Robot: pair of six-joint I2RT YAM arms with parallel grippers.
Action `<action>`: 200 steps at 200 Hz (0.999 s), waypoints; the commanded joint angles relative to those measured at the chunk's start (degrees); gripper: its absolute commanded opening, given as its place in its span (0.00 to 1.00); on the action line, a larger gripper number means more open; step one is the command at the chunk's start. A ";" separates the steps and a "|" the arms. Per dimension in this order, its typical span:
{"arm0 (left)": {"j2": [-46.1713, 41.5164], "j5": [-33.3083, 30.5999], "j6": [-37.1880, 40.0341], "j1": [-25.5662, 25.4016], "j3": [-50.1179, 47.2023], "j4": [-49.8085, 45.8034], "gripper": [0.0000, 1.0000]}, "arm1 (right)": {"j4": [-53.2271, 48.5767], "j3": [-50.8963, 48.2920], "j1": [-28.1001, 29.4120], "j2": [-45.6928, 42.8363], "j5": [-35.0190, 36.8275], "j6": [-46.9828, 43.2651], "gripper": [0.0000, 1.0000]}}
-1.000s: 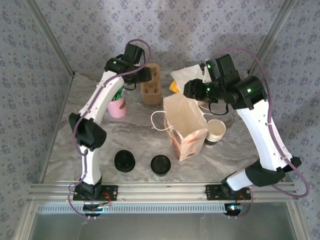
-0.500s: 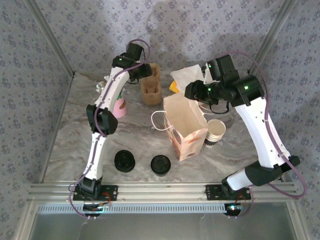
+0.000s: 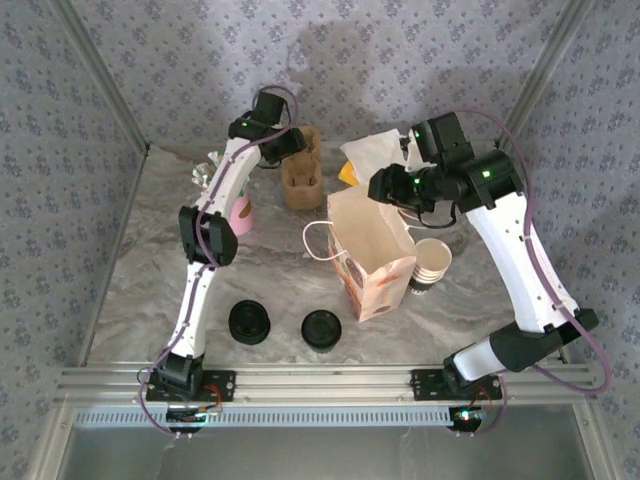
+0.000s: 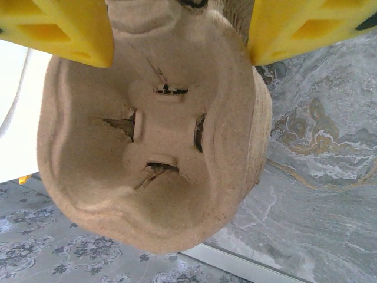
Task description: Pack the takeout coffee
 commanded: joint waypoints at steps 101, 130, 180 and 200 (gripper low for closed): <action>1.43 1.66 -2.23 1.31 2.58 4.84 0.50 | 0.39 -2.02 -1.10 -0.69 -1.77 -0.69 0.49; 1.53 1.97 -2.48 1.33 2.59 5.31 0.43 | 0.28 -2.00 -1.12 -0.55 -1.84 -0.61 0.49; 1.05 2.48 -3.03 1.40 3.27 5.74 0.30 | 0.19 -2.46 -1.17 -0.42 -2.03 -0.44 0.49; 0.91 2.52 -3.01 1.40 3.27 5.82 0.28 | 0.20 -2.63 -1.19 -0.51 -2.03 -0.34 0.49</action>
